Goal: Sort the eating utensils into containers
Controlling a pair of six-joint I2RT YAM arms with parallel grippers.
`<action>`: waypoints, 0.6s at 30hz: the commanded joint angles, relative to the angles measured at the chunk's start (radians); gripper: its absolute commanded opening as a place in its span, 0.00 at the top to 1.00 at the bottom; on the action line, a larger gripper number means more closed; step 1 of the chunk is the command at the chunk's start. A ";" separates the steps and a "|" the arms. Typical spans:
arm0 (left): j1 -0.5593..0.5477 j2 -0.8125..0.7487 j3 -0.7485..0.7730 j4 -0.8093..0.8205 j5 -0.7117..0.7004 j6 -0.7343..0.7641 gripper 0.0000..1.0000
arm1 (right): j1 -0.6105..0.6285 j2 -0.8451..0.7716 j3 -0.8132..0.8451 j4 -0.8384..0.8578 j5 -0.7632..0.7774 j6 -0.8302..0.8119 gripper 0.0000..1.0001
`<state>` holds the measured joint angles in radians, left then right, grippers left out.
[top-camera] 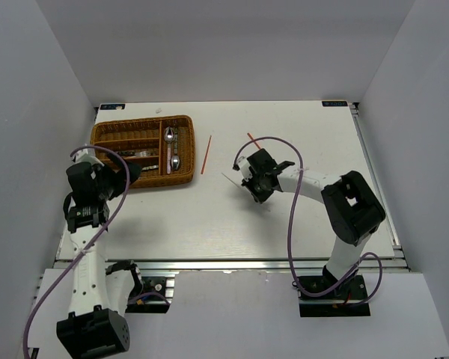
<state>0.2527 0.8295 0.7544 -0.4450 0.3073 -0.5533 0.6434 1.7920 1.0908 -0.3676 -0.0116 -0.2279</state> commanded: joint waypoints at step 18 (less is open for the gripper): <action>-0.601 0.000 -0.115 0.498 0.087 -0.214 0.02 | 0.074 -0.418 -0.137 0.509 -0.476 0.733 1.00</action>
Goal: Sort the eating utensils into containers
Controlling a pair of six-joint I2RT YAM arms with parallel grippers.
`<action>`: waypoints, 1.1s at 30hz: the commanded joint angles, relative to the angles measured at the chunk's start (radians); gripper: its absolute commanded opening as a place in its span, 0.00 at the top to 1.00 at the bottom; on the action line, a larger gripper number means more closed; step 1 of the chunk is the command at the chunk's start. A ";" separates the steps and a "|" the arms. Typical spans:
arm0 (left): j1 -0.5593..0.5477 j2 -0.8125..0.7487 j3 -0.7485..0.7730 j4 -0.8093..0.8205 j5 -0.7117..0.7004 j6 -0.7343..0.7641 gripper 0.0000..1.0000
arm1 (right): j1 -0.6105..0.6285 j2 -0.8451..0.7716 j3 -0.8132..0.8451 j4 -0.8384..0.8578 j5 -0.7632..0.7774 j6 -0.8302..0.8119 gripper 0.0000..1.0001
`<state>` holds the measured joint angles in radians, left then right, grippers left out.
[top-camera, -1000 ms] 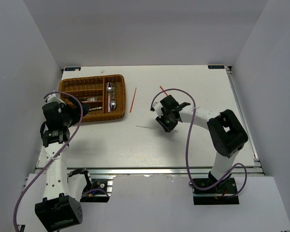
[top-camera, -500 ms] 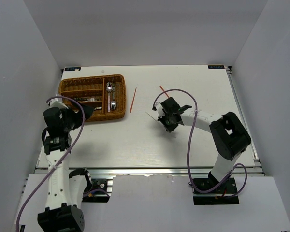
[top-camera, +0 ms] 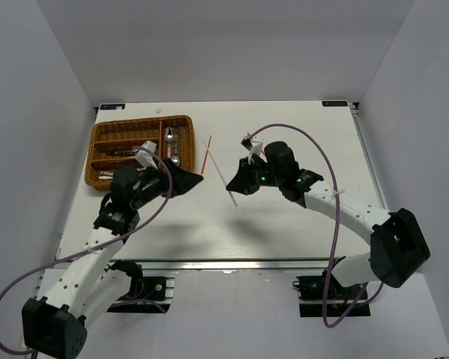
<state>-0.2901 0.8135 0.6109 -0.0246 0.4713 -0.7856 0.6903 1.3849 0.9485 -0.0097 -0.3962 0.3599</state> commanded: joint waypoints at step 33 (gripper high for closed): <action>0.245 0.341 0.202 -0.005 -0.510 -0.265 1.00 | -0.021 -0.193 -0.109 0.019 0.123 0.067 0.11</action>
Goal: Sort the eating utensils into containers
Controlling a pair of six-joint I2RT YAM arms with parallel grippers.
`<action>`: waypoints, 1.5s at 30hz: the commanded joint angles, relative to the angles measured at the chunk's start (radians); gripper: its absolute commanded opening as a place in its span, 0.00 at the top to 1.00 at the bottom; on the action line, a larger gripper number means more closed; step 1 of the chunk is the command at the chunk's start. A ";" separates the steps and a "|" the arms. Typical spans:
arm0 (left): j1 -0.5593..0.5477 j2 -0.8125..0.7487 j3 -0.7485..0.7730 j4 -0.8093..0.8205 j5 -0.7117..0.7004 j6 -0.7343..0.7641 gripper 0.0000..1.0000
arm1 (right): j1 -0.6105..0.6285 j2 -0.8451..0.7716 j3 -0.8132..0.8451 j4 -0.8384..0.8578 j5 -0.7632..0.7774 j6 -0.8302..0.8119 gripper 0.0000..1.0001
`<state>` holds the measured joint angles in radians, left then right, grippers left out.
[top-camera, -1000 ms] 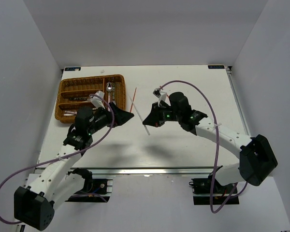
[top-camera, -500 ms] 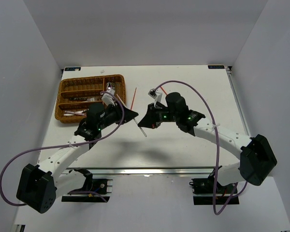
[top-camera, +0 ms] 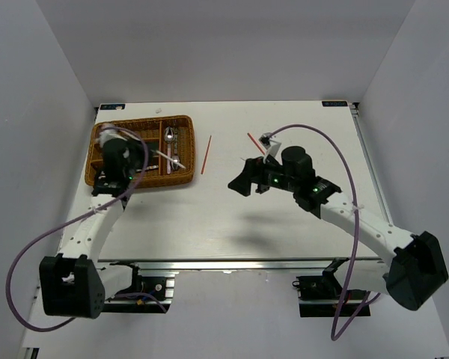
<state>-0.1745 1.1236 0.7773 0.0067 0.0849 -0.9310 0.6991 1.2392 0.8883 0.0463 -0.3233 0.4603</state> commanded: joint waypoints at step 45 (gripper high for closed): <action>0.267 0.369 0.446 -0.131 0.108 0.067 0.02 | -0.274 0.311 0.128 -0.367 0.397 -0.498 0.13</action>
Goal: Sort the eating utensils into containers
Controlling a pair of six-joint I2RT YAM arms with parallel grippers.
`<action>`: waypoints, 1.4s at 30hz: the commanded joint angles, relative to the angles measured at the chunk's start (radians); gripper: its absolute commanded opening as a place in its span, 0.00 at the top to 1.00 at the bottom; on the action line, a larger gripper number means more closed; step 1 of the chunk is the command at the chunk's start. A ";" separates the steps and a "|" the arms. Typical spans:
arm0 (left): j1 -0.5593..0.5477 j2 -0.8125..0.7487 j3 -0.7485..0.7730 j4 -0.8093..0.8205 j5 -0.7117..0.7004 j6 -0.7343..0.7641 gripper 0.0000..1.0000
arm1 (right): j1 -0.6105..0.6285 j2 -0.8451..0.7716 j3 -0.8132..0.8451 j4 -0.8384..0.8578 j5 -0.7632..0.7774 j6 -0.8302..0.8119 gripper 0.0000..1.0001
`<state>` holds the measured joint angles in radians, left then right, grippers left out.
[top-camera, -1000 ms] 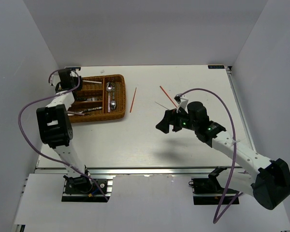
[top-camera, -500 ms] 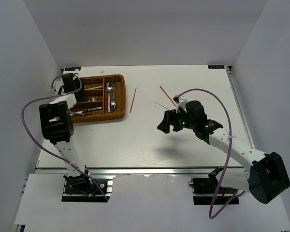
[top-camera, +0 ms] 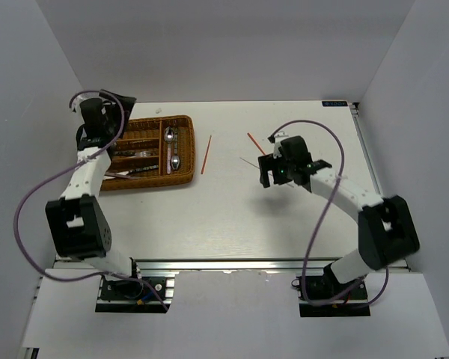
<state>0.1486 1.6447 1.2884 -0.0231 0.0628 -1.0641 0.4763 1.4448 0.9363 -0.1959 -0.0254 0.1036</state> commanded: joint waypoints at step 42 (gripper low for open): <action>-0.483 -0.626 -0.635 0.302 0.365 0.164 0.02 | 0.247 -0.015 0.133 0.265 -0.490 0.297 1.00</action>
<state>-0.3119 0.9916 0.6468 0.1635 0.4557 -0.8639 0.6636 1.4349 1.0767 -0.0525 -0.4385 0.2806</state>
